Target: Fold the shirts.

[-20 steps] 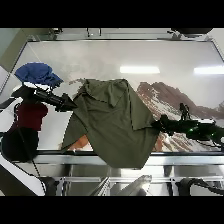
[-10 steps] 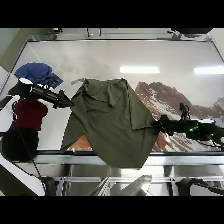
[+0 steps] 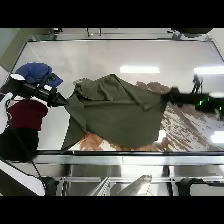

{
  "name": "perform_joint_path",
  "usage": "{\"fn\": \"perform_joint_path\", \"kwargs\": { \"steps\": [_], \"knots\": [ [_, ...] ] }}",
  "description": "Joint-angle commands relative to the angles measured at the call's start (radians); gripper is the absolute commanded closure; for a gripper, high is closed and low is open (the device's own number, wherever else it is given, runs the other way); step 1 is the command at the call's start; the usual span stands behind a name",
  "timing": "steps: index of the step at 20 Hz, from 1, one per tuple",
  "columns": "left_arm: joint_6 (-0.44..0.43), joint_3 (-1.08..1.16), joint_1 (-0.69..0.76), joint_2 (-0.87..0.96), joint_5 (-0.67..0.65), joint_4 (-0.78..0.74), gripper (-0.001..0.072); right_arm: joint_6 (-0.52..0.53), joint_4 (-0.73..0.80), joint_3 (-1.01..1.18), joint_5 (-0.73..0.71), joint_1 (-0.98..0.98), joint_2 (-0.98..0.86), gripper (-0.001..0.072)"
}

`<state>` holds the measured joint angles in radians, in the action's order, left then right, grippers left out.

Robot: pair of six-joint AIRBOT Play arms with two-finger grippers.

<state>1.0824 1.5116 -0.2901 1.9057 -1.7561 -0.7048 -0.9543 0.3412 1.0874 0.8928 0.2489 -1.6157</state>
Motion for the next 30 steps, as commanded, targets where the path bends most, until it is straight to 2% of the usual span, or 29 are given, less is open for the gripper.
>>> {"fn": "perform_joint_path", "kwargs": {
  "steps": [1,4,7,8,9,10,12,13,14,17,19,20,21,22,26,27,28,30],
  "knots": [
    [-0.024,-0.119,-0.026,-0.063,0.008,-0.002,0.0684,-0.089,-0.005,0.327,0.013,-0.011,-0.196,0.0699],
    [-0.044,-0.228,-0.029,-0.085,0.085,0.0,0.0684,-0.136,-0.006,0.486,0.013,-0.036,-0.351,0.0699],
    [-0.07,-0.296,-0.034,-0.085,0.151,-0.014,0.0684,-0.135,-0.006,0.514,0.022,-0.037,-0.418,0.0678],
    [-0.072,-0.301,-0.045,-0.085,0.151,-0.024,0.0684,-0.127,-0.006,0.514,0.039,-0.027,-0.417,0.0514],
    [-0.072,-0.293,-0.059,-0.085,0.151,-0.042,0.0684,-0.111,-0.008,0.518,0.086,-0.008,-0.409,0.0385],
    [-0.072,-0.27,-0.078,-0.086,0.151,-0.062,0.0684,-0.093,-0.005,0.52,0.156,0.023,-0.394,0.0372],
    [-0.061,-0.208,-0.134,-0.085,0.156,-0.063,0.0685,-0.09,-0.001,0.52,0.319,0.097,-0.357,0.0381],
    [-0.057,-0.174,-0.159,-0.086,0.162,-0.06,0.0684,-0.09,0.005,0.52,0.415,0.138,-0.339,0.0471],
    [-0.057,-0.148,-0.179,-0.085,0.165,-0.06,0.0684,-0.09,0.029,0.52,0.499,0.171,-0.325,0.0492],
    [-0.056,-0.116,-0.214,-0.086,0.159,-0.058,0.0684,-0.12,0.196,0.455,0.655,0.228,-0.275,0.0489],
    [-0.058,-0.124,-0.213,-0.086,0.159,-0.06,0.0683,-0.116,0.319,0.318,0.641,0.229,-0.217,0.0485],
    [-0.059,-0.134,-0.211,-0.086,0.16,-0.056,0.0683,-0.116,0.362,0.237,0.621,0.226,-0.189,0.04],
    [-0.068,-0.148,-0.211,-0.085,0.161,-0.056,0.0683,-0.114,0.38,0.143,0.596,0.225,-0.159,0.0261],
    [-0.072,-0.158,-0.211,-0.085,0.161,-0.056,0.0683,-0.1,0.38,0.062,0.566,0.225,-0.136,0.0209],
    [-0.072,-0.167,-0.211,-0.085,0.158,-0.054,0.0682,-0.014,0.348,-0.165,0.437,0.168,-0.112,0.0209],
    [-0.072,-0.167,-0.211,-0.085,0.158,-0.054,0.0683,-0.002,0.328,-0.192,0.404,0.138,-0.112,0.0227],
    [-0.072,-0.167,-0.211,-0.085,0.159,-0.053,0.0683,0.031,0.297,-0.201,0.389,0.102,-0.112,0.0316],
    [-0.071,-0.167,-0.211,-0.085,0.155,-0.053,0.0683,0.039,0.244,-0.2,0.391,0.038,-0.112,0.0316]
  ]
}}
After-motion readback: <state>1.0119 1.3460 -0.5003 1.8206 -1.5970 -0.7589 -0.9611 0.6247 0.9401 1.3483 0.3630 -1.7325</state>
